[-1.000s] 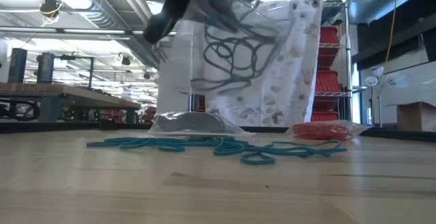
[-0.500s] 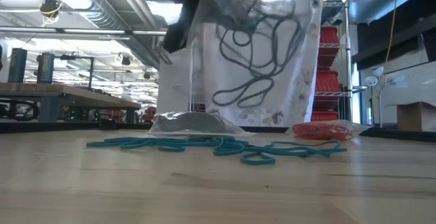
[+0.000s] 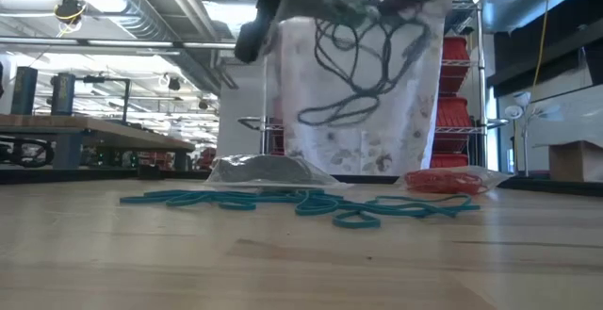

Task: Sort rubber bands
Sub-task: Put the blue rubber band into the transparent zip lock bag

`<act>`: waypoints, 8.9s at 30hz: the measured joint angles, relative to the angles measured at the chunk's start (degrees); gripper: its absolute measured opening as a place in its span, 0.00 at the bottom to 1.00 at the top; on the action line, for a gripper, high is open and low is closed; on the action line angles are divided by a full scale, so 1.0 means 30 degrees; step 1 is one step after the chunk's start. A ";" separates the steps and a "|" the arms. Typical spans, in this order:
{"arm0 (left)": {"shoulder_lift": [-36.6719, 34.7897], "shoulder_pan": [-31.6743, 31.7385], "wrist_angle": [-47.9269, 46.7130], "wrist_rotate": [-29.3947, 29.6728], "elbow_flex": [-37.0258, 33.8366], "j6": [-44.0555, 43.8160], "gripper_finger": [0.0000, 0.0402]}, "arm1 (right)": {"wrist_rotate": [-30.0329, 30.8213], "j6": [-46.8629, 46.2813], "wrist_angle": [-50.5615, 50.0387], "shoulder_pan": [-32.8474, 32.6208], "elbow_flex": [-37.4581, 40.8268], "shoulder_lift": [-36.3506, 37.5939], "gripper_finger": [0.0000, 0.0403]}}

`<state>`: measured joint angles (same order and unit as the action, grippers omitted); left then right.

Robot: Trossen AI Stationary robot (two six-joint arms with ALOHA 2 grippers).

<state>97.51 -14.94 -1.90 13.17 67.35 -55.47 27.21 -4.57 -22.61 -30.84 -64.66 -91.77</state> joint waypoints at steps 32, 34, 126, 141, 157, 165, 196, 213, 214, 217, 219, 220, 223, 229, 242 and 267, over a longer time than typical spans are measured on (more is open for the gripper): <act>-0.0401 -0.1919 -0.0406 0.4408 0.0003 0.0154 0.00 | 0.0033 -0.4392 0.0224 0.0324 -0.0729 -0.0124 0.02; -0.0401 -0.1943 -0.0472 0.4408 0.0004 0.0124 0.00 | -0.0421 -0.4394 0.0641 0.0544 -0.0729 -0.0124 0.07; -0.0835 -0.2891 -0.3566 0.6086 0.0007 -0.0178 0.00 | -0.0814 -0.1904 -0.9026 -0.2341 -1.1052 0.0539 0.00; -0.0752 -0.3036 -0.0116 0.5989 0.0007 0.0595 0.00 | -0.1173 -0.0881 -0.8119 -0.0838 -1.1060 -0.1005 0.00; -0.1268 -0.3228 0.0891 0.5297 0.0007 0.1245 0.00 | -0.1954 -0.2905 -0.9635 -0.0308 -1.1058 -0.3168 0.07; -0.1268 -0.3364 0.0569 0.5123 0.0007 0.1649 0.00 | -0.3793 -0.3113 -1.0914 0.0019 -1.1922 -0.2337 0.36; -0.1754 -0.3955 -0.4308 0.5362 0.0003 0.1138 0.00 | -0.0243 -0.7770 0.3660 -0.1843 0.3879 -0.1617 0.45; -0.2492 -0.4741 -0.4729 0.5421 0.0007 0.1233 0.00 | -0.3949 -0.4833 1.1263 0.1195 0.7669 -0.2942 0.45; -0.2499 -0.4741 -0.4681 0.5471 0.0005 0.1243 0.00 | -0.4128 -0.4844 1.1372 0.1192 0.7672 -0.3244 0.45; -0.2499 -0.4741 -0.4740 0.5552 0.0001 0.1254 0.00 | -0.4221 -0.4920 1.2079 0.1170 0.7635 -0.4154 0.44; -0.2499 -0.4741 -0.4747 0.5566 0.0000 0.1226 0.00 | -0.3960 -0.5495 1.2314 0.1170 0.7603 -0.4564 0.42; -0.2499 -0.4741 -0.4671 0.5566 0.0001 0.1232 0.00 | -0.3939 -0.5794 1.2319 0.1228 0.7599 -0.4747 0.40; -0.2499 -0.4741 -0.4663 0.5571 0.0007 0.1219 0.00 | -0.4260 -0.6049 1.1924 0.1298 0.7570 -0.4863 0.24; -0.2499 -0.4741 -0.4681 0.5574 0.0000 0.1211 0.00 | -0.4827 -0.5816 1.0774 0.1126 0.7533 -0.4444 0.03; -0.2431 -0.4756 -0.4667 0.5640 0.0007 0.1018 0.00 | -0.2991 -0.6170 0.4214 -0.1975 0.5893 0.0196 0.00; -0.0172 -0.4121 -0.1102 0.7473 0.0004 -0.0166 0.00 | -0.0848 -0.3244 0.0616 -0.2360 -0.2718 0.1438 0.00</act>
<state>97.00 -27.31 -5.21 35.59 67.36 -55.97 24.67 -14.31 -20.76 -37.92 -72.82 -87.45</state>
